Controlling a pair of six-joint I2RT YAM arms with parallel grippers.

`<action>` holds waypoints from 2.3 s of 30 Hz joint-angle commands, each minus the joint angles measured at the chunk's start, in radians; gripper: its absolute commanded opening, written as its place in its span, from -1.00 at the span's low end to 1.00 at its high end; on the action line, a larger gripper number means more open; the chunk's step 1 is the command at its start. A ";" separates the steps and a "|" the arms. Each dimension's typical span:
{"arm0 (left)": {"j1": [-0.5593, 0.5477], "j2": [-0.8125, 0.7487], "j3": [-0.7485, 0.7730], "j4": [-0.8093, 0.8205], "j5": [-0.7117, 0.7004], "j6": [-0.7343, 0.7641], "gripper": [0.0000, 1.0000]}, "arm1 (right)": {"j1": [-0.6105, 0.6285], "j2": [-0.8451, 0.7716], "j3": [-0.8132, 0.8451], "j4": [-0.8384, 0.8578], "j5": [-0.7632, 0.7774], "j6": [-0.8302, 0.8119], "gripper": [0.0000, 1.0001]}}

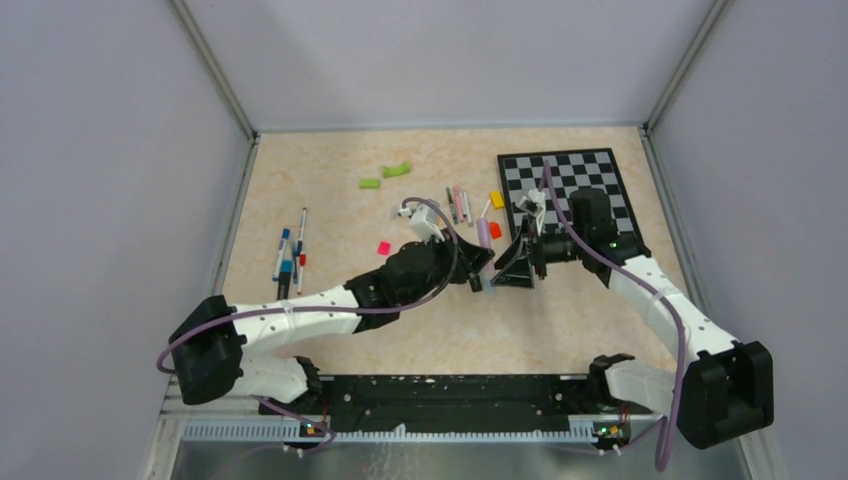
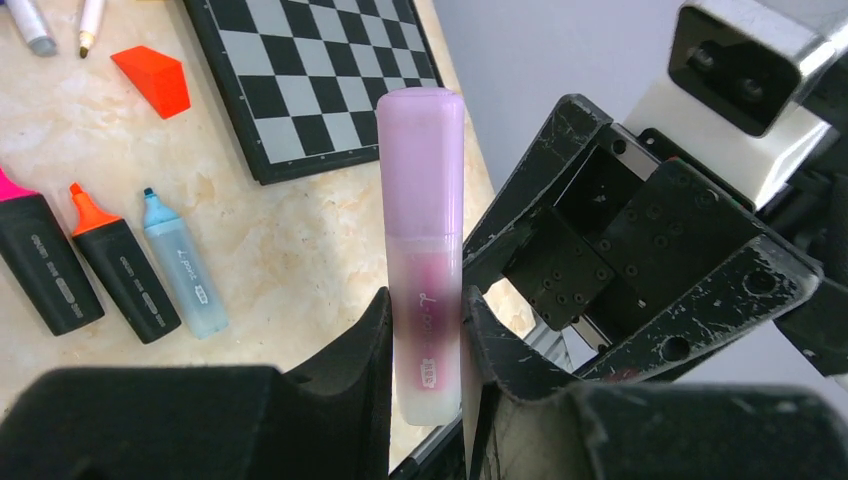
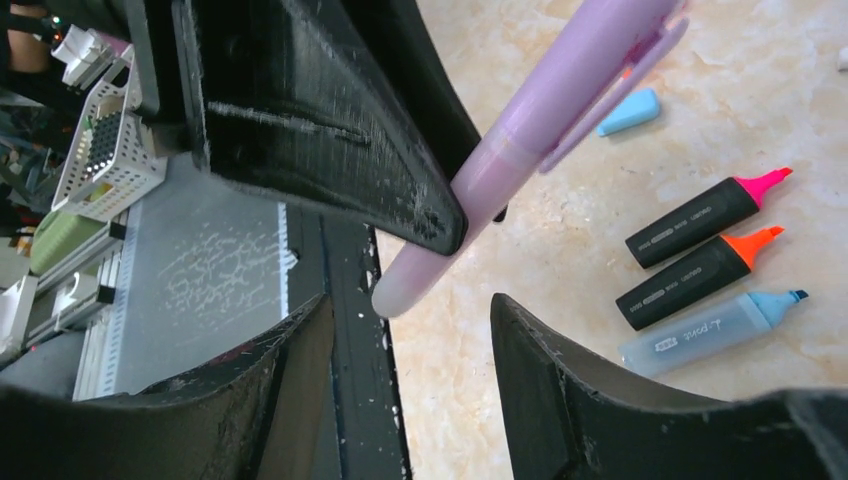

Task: Open the pen caps
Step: Pick up the pen from the center of the board, then open the pen cap from the pen.

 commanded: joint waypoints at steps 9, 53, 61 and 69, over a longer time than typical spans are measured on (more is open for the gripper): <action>-0.075 0.133 0.230 -0.302 -0.207 -0.162 -1.00 | 0.031 0.048 0.083 0.004 0.127 0.070 0.06; -0.013 -0.403 -0.218 0.214 0.000 0.464 0.98 | -0.065 0.003 -0.152 0.341 -0.191 0.185 -1.00; 0.241 -0.406 -0.315 0.380 0.492 0.260 0.97 | -0.082 0.001 -0.184 0.370 -0.272 0.173 -1.00; 0.250 -0.144 -0.235 0.631 0.658 0.197 0.97 | -0.081 0.012 -0.210 0.448 -0.304 0.216 -1.00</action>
